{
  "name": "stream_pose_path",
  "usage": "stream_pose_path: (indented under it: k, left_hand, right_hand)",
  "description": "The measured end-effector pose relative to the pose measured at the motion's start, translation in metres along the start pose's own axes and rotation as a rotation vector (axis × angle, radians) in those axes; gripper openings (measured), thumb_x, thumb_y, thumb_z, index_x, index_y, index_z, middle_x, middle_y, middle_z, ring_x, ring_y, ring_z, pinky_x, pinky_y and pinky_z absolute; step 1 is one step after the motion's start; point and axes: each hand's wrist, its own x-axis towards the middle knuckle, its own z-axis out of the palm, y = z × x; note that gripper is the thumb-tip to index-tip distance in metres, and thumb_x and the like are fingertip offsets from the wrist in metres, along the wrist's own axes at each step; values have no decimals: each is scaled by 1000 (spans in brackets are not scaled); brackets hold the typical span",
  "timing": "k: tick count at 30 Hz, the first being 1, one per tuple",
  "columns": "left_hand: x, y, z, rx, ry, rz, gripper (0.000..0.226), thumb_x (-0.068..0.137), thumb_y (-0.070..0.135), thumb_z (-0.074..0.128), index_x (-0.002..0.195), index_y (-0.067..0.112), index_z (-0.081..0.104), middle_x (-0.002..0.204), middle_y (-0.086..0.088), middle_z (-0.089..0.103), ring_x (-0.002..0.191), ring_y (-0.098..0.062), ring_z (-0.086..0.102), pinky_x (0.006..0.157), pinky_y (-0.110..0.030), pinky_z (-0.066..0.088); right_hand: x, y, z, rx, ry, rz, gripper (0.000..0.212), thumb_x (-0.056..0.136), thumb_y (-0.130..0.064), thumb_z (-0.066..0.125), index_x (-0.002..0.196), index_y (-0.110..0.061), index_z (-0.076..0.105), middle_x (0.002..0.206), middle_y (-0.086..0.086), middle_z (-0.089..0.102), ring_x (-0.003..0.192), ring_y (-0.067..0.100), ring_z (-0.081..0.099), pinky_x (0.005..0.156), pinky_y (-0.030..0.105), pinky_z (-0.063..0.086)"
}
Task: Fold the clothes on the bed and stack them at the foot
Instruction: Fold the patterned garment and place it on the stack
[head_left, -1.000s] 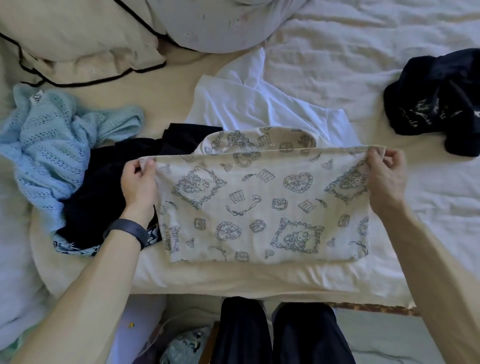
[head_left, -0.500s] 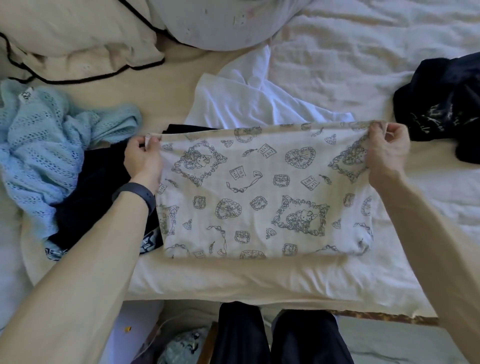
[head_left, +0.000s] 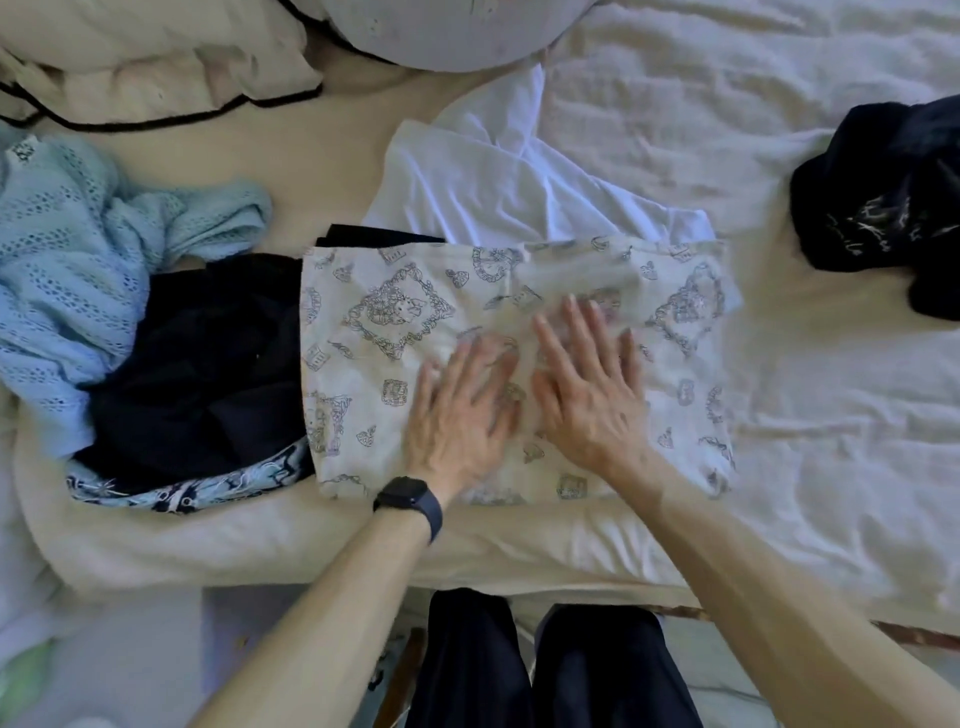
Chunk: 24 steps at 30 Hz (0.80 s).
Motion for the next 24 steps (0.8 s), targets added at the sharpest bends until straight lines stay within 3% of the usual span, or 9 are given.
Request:
stream_pose_path:
  k: [3,6,10,13,15,17,19,21,24]
  left_hand:
    - [-18,-57,-1,135,-17,-175,60,105,56,15,159,37,-1,168,2,-2,155,-19,-5,121,-58,-1]
    - [-54,-79,-17,-39,181,-474,63,102,48,34,159,25,23,167,-9,18,154,-29,12,121,-55,2]
    - [-109,-19,-16,-534,442,-892,56,89,44,62,127,5,50,129,-15,51,117,-35,49,96,-51,43]
    - [-121,20,-15,-1222,353,-1322,42,89,46,71,103,12,52,101,-1,55,86,-21,56,77,-36,47]
    - [-113,21,-12,-1660,235,-1388,26,93,43,68,97,18,62,100,-3,65,91,-20,63,77,-35,49]
    - [-104,10,-8,-1843,274,-1412,25,94,35,69,108,15,66,113,-9,69,101,-24,65,76,-34,54]
    - [-97,2,-10,-1850,346,-1440,24,93,29,72,110,12,67,117,-11,69,100,-25,67,70,-34,55]
    - [-96,1,-14,-1835,422,-1451,24,92,25,73,111,11,66,119,-11,69,98,-24,68,65,-32,56]
    - [-104,8,-25,-1768,591,-1398,24,92,20,73,113,14,64,120,-9,69,103,-24,69,78,-38,60]
  right_hand:
    - [-10,46,-2,-92,-85,259,60,107,-52,23,163,-36,9,172,-3,-1,157,16,-8,125,55,-8]
    - [-38,69,-22,74,42,630,66,103,-55,32,161,-25,23,170,6,14,157,23,10,124,51,5]
    - [-107,56,-34,643,259,1167,69,92,-59,50,141,-10,46,144,14,47,133,31,43,112,47,35]
    - [-137,38,-30,1429,106,1471,62,96,-52,62,141,-13,45,136,8,52,124,26,57,99,40,48]
    - [-134,35,-28,1765,24,1499,53,95,-46,66,131,-9,54,130,8,61,120,23,62,88,35,53]
    - [-121,36,-24,1863,63,1464,31,95,-34,69,115,-11,63,113,6,70,107,20,68,77,37,60]
    - [-108,36,-25,1921,93,1431,13,97,-19,67,106,-11,65,91,6,75,85,19,74,69,38,64]
    - [-104,39,-29,1915,160,1394,12,97,-8,65,109,-9,63,85,7,72,73,19,74,57,35,62]
    - [-109,44,-40,1838,284,1304,30,95,2,63,123,-8,60,102,11,71,89,23,72,62,35,61]
